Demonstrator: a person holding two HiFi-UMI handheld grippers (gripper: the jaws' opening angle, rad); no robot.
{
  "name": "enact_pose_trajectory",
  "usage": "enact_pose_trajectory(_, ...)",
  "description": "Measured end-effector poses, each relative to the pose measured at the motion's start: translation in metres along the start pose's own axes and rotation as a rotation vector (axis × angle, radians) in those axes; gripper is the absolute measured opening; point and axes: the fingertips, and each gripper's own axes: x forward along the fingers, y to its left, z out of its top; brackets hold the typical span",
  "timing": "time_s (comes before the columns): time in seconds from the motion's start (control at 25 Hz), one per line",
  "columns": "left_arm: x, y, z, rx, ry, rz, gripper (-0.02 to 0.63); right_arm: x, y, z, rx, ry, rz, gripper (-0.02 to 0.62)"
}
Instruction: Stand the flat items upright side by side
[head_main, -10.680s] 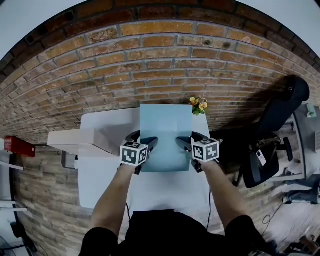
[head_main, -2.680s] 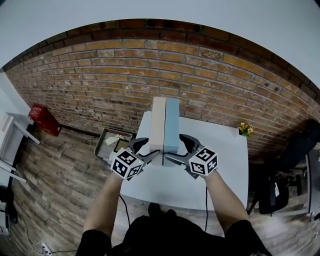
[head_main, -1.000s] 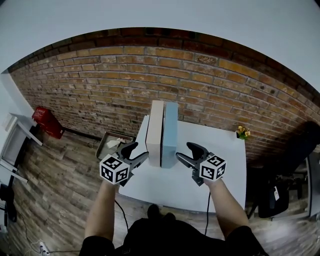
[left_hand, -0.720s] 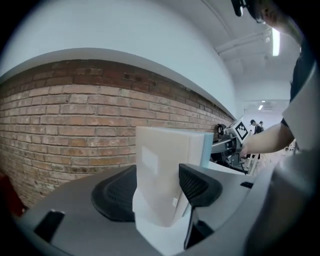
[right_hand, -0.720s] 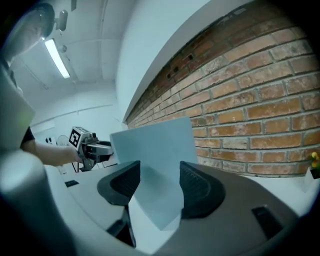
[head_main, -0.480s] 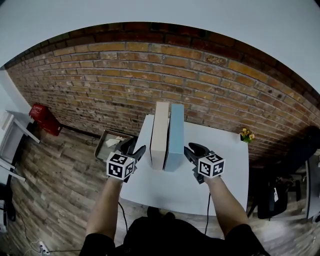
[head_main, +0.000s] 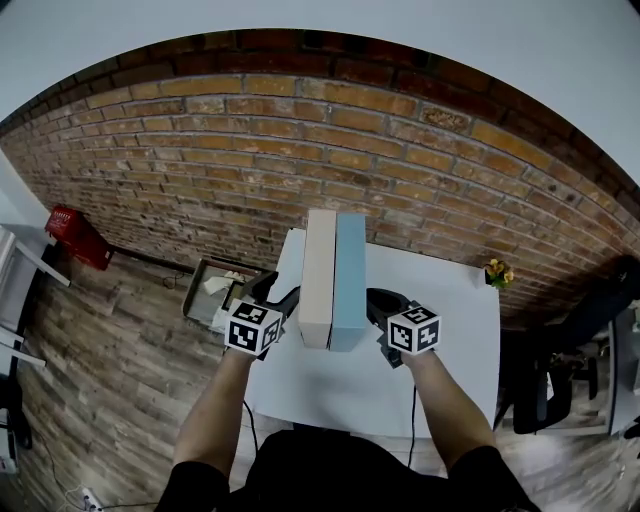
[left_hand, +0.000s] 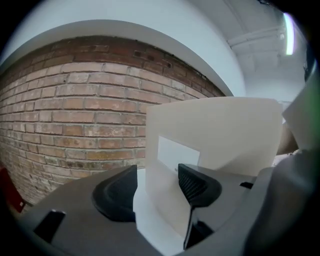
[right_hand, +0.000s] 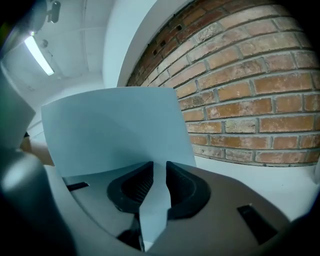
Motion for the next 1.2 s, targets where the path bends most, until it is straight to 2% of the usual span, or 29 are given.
enact_pose_trajectory(0.16, 0.012, 0.001, 0.004, 0.021, -0.002, -0.033, 0.263, 0.006, -0.002, 0.005, 0.012, -0.015, 0.009, 0.048)
enact_pose_trajectory(0.32, 0.019, 0.002, 0.008, 0.024, -0.009, -0.068, 0.22, 0.009, 0.005, 0.008, 0.021, -0.03, 0.016, 0.005)
enact_pose_trajectory(0.52, 0.022, 0.007, 0.009, 0.004, -0.033, -0.092, 0.179, 0.008, 0.014, 0.008, 0.032, -0.037, 0.018, 0.002)
enact_pose_trajectory(0.68, 0.02, 0.011, 0.011, -0.031, -0.049, -0.089, 0.212, 0.001, 0.009, 0.004, -0.022, -0.02, -0.025, 0.028)
enact_pose_trajectory(0.76, 0.014, 0.011, 0.01, -0.036, -0.053, -0.077, 0.224, -0.01, 0.008, 0.004, -0.016, -0.039, -0.042, 0.054)
enact_pose_trajectory(1.0, -0.023, 0.009, 0.015, -0.042, -0.074, 0.003, 0.233, -0.052, 0.015, 0.0, 0.023, -0.102, -0.052, 0.054)
enact_pose_trajectory(1.2, -0.075, -0.006, 0.01, -0.099, -0.114, 0.106, 0.233, -0.103, 0.029, -0.01, 0.046, -0.17, -0.066, 0.026)
